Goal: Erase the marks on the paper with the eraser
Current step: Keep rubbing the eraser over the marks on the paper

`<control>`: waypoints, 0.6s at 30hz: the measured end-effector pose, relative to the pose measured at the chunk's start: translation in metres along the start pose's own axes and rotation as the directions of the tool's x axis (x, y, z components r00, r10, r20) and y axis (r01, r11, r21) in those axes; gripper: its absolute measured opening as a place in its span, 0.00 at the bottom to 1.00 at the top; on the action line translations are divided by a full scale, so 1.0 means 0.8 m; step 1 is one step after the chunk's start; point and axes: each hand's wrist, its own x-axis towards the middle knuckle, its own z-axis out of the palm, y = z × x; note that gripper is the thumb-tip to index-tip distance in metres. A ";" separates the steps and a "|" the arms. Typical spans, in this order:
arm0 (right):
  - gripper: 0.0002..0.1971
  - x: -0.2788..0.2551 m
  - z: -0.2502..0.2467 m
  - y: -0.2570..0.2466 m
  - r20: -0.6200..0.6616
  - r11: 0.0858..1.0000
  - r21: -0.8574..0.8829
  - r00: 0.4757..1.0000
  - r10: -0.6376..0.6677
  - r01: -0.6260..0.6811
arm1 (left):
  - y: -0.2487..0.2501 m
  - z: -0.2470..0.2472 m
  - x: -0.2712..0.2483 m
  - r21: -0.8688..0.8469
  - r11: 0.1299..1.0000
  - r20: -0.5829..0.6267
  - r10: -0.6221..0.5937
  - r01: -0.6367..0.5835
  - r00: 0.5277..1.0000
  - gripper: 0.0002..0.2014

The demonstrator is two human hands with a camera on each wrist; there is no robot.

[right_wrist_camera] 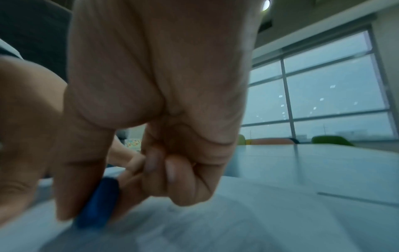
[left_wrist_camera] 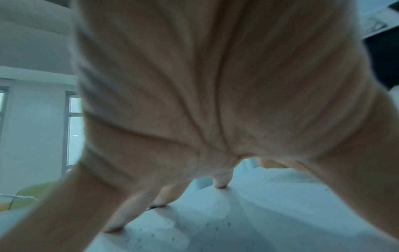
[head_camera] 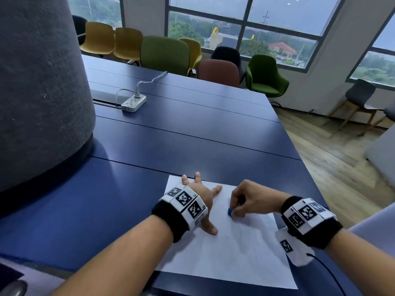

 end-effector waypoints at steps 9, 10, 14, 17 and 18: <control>0.04 -0.006 -0.005 -0.001 -0.040 1.000 0.001 0.999 0.014 -0.014 | -0.001 0.000 -0.001 -0.010 1.000 -0.008 -0.002 0.002 1.000 0.64; 0.05 -0.012 0.003 -0.008 0.047 1.000 -0.029 0.999 0.008 -0.006 | 0.000 0.000 -0.001 -0.008 1.000 -0.004 -0.003 0.003 1.000 0.64; 0.07 -0.008 -0.001 -0.009 0.042 0.997 -0.082 0.999 0.017 -0.013 | 0.000 0.000 -0.001 -0.021 1.000 0.007 0.001 -0.001 1.000 0.64; 0.04 0.007 -0.021 0.011 -0.164 0.998 -0.024 0.985 0.061 -0.066 | -0.001 0.000 -0.001 -0.031 1.000 -0.003 -0.001 0.001 1.000 0.64; 0.05 0.009 -0.022 0.014 -0.186 0.997 -0.007 0.980 0.071 -0.074 | -0.002 0.000 -0.001 -0.025 1.000 -0.007 -0.004 0.004 1.000 0.64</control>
